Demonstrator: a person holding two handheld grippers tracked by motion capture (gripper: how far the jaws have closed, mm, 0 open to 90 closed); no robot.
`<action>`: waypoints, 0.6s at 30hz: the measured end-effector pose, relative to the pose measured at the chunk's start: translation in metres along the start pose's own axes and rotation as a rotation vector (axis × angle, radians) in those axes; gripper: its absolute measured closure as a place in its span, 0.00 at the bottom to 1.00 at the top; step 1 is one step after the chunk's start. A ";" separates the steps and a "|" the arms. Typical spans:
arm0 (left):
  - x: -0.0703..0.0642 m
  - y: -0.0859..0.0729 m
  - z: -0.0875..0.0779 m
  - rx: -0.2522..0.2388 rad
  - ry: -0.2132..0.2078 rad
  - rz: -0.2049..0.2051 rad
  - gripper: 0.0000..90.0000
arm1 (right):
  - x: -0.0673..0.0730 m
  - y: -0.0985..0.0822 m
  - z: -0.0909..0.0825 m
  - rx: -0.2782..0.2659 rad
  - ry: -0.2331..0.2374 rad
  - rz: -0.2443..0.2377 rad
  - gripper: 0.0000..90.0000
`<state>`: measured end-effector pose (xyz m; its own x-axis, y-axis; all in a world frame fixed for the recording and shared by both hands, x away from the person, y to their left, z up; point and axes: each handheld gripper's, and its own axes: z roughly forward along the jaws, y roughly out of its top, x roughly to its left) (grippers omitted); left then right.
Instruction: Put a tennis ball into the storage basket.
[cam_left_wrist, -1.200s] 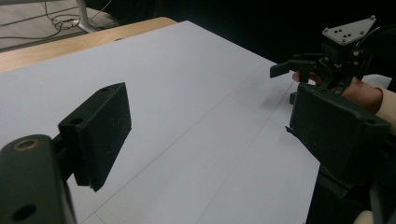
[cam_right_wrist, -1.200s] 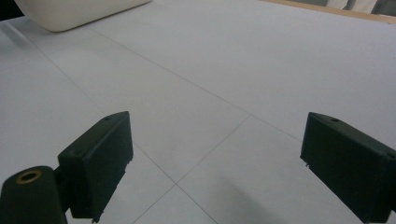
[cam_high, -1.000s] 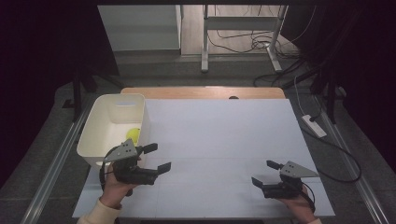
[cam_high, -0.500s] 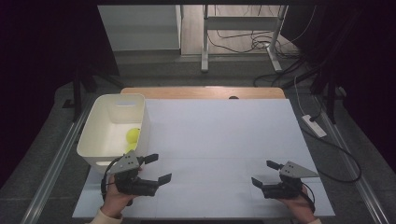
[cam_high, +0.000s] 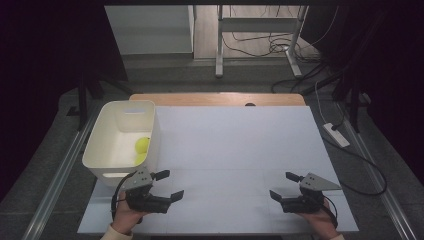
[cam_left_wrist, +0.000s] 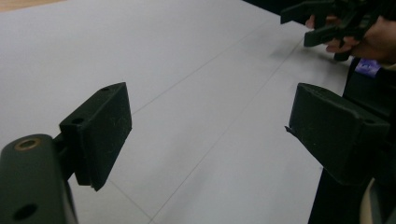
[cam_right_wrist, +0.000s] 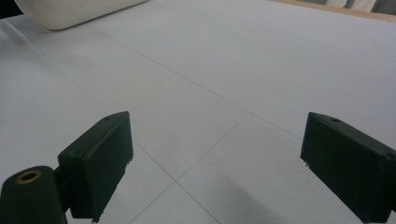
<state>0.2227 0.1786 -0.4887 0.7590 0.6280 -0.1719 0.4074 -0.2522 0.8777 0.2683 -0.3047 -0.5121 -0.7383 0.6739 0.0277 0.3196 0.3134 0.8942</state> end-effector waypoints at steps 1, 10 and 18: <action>0.001 -0.002 0.000 0.003 0.004 0.004 0.16 | 0.000 0.000 0.000 0.003 -0.001 -0.002 0.10; 0.009 -0.017 0.002 0.026 0.025 -0.003 0.16 | 0.000 -0.001 0.000 0.005 -0.002 -0.003 0.10; 0.014 -0.026 0.000 0.032 0.029 -0.019 0.16 | 0.000 -0.002 -0.001 0.009 0.009 -0.003 0.10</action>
<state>0.2226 0.1943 -0.5137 0.7362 0.6539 -0.1744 0.4378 -0.2636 0.8596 0.2677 -0.3059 -0.5137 -0.7446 0.6669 0.0291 0.3227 0.3215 0.8902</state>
